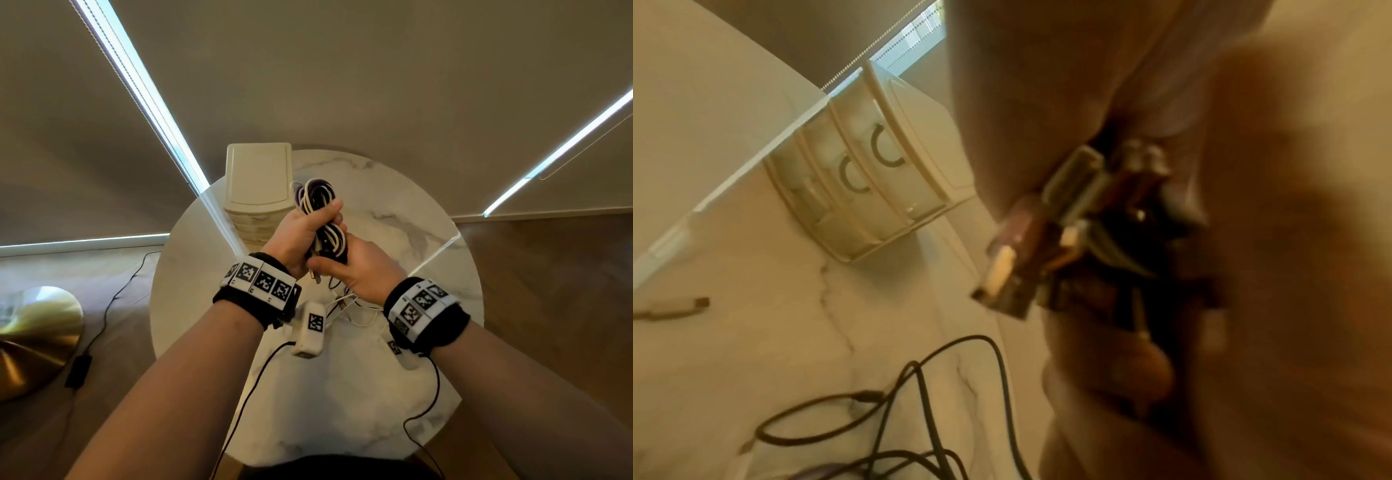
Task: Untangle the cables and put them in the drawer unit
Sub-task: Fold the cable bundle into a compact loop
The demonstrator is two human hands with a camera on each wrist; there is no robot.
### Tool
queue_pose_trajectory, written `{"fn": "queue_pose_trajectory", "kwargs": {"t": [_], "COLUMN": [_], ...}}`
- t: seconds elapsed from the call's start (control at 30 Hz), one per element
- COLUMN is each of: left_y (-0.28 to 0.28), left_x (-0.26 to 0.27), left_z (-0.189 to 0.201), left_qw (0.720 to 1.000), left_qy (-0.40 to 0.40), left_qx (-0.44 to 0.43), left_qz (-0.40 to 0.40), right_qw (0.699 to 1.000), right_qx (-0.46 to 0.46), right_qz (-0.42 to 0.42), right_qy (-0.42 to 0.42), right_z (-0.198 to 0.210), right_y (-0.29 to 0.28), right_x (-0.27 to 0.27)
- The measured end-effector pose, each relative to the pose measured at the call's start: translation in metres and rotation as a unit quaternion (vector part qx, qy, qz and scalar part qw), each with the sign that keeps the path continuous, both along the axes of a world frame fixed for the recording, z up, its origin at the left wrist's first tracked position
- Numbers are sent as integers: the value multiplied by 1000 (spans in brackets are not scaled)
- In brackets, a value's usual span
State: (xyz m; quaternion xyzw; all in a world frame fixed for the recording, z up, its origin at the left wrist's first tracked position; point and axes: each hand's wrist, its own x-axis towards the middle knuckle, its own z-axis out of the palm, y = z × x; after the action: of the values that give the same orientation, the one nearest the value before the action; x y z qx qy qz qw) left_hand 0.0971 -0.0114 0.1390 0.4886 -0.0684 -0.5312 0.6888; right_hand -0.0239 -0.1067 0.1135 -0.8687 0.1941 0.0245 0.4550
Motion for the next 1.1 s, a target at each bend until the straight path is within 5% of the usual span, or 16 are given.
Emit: {"fn": "queue_pose_trajectory", "kwargs": {"t": [0.13, 0.37, 0.67, 0.8, 0.9, 0.97, 1.1], "left_y": [7, 10, 21, 36, 52, 59, 51], "left_x": [5, 1, 41, 68, 83, 81, 46], "left_z": [-5, -8, -20, -33, -45, -50, -29], "left_qw": [1000, 998, 985, 965, 982, 995, 975], "left_qy": [-1, 61, 77, 83, 56, 21, -47], "left_qx": [-16, -30, -35, -22, 36, 89, 145], "left_qz": [-9, -7, 149, 248, 179, 32, -159], "right_qw": [995, 998, 989, 995, 999, 998, 997], "right_qx": [97, 13, -127, -57, 20, 22, -27], "right_qz": [-7, 50, 48, 8, -37, -56, -67], "right_qy": [10, 21, 61, 82, 35, -2, -25], "right_z": [-2, 1, -15, -29, -17, 1, 31], "right_y": [2, 6, -9, -26, -45, -57, -78], "right_x": [0, -3, -24, -44, -52, -48, -24]}}
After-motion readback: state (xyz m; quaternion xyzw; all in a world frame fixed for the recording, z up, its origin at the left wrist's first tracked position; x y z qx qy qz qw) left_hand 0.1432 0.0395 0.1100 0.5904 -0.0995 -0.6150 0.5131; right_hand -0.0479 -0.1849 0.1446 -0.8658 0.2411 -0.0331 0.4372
